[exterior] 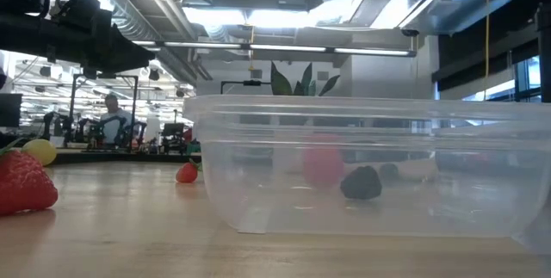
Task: Pick and placing Produce into tupperware
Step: Put the red strawberry in the bin
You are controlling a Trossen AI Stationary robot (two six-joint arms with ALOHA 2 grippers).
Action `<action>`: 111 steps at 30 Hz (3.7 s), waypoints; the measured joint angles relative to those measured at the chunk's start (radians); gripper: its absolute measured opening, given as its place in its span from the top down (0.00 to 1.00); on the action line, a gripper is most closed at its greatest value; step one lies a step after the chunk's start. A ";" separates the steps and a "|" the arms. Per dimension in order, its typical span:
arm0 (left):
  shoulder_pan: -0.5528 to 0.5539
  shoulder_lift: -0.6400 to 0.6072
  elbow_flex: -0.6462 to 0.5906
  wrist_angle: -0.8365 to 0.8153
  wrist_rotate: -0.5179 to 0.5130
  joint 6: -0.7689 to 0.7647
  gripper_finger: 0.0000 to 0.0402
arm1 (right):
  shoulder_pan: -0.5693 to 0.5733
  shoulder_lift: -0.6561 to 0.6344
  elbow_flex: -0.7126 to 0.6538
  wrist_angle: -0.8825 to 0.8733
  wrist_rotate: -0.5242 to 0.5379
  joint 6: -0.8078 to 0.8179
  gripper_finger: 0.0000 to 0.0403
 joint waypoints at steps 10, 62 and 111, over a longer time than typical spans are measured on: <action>0.000 0.000 0.000 0.000 0.000 -0.004 0.56 | 0.035 0.000 -0.133 0.145 -0.038 0.023 0.44; 0.000 0.000 0.000 0.000 0.000 -0.053 0.56 | 0.106 0.185 -0.142 0.240 -0.020 0.344 0.32; 0.000 0.000 0.000 0.000 0.006 -0.106 0.56 | 0.091 0.034 -0.547 0.745 0.007 0.361 0.37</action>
